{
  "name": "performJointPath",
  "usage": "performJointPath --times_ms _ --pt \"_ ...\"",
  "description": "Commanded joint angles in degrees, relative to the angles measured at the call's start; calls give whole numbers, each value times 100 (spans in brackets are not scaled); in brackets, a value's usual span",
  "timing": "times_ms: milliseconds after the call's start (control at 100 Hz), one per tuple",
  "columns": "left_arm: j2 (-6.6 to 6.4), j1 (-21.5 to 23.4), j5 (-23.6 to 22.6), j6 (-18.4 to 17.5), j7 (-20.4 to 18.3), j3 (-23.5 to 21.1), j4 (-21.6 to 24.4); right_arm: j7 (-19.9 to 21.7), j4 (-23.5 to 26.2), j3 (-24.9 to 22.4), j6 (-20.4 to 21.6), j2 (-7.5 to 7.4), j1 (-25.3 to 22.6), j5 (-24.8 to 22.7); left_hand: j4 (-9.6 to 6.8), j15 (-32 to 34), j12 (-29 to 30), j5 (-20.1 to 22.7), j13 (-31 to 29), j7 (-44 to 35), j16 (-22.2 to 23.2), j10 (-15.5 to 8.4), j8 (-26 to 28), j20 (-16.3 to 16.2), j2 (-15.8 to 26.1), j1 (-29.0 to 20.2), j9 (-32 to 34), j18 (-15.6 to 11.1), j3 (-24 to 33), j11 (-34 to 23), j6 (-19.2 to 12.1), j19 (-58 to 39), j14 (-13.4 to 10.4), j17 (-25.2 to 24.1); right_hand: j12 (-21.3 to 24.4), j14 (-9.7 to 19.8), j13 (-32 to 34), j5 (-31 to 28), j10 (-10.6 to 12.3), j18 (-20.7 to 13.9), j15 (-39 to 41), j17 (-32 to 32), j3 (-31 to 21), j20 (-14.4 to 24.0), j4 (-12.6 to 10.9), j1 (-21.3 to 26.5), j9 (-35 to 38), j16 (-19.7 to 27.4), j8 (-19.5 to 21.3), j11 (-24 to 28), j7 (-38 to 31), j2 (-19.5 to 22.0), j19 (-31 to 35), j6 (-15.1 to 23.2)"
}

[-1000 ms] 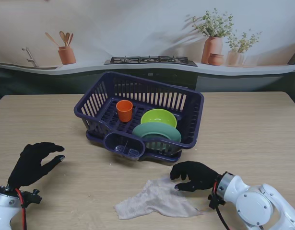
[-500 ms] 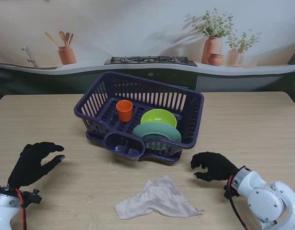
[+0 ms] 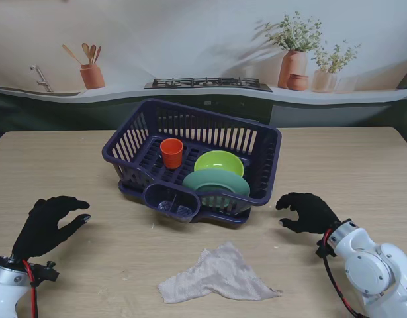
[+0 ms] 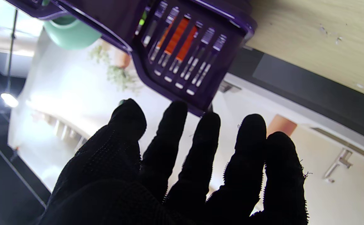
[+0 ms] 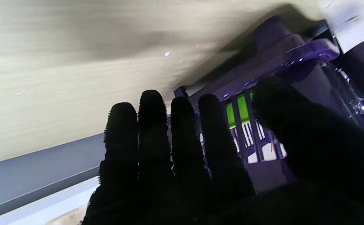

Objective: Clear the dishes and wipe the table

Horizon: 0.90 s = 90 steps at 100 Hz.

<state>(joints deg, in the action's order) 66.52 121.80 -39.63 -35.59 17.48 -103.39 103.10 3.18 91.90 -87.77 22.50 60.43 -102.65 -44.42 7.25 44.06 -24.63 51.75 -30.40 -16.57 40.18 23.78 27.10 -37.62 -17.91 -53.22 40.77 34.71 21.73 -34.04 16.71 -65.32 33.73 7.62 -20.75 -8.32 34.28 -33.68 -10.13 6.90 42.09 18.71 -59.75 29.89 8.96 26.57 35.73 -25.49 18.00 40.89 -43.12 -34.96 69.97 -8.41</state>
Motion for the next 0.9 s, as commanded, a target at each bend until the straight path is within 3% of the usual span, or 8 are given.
performJointPath --times_ms 0,240,580,890 --pt "-2 37 41 -16 -115 -3 65 13 -59 -50 -4 30 40 -31 -197 59 48 214 -74 102 23 103 39 -99 294 76 42 -78 115 -35 26 -195 97 -6 18 -57 -164 42 -3 114 -145 -105 56 -109 -102 -12 -173 92 -85 -76 114 -73 -121 -90" --pt "-56 192 250 232 -526 19 288 -206 -230 -125 52 40 110 -207 -240 12 58 191 21 179 1 116 -15 -83 443 170 -52 -70 53 1 70 -153 93 -41 22 -76 -210 46 -29 138 -195 -151 128 -164 -99 -28 -209 109 -113 -108 193 -39 -171 -120" --pt "-96 488 142 400 -713 -12 496 -296 -336 -150 45 31 134 -370 -289 -31 68 185 79 229 -22 105 -53 -50 465 169 -89 -58 -32 22 68 -100 89 -45 17 -95 -227 23 -40 179 -187 -166 126 -192 -104 -37 -220 102 -114 -107 240 -33 -129 -133" --pt "-178 731 465 747 -1360 -42 781 -312 -322 -173 26 27 108 -438 -327 -109 88 154 175 307 -49 121 -130 -1 523 329 -174 -72 -120 72 122 -16 93 -120 17 -94 -233 11 -44 173 -186 -182 118 -207 -104 -36 -215 100 -105 -110 264 -36 -121 -141"
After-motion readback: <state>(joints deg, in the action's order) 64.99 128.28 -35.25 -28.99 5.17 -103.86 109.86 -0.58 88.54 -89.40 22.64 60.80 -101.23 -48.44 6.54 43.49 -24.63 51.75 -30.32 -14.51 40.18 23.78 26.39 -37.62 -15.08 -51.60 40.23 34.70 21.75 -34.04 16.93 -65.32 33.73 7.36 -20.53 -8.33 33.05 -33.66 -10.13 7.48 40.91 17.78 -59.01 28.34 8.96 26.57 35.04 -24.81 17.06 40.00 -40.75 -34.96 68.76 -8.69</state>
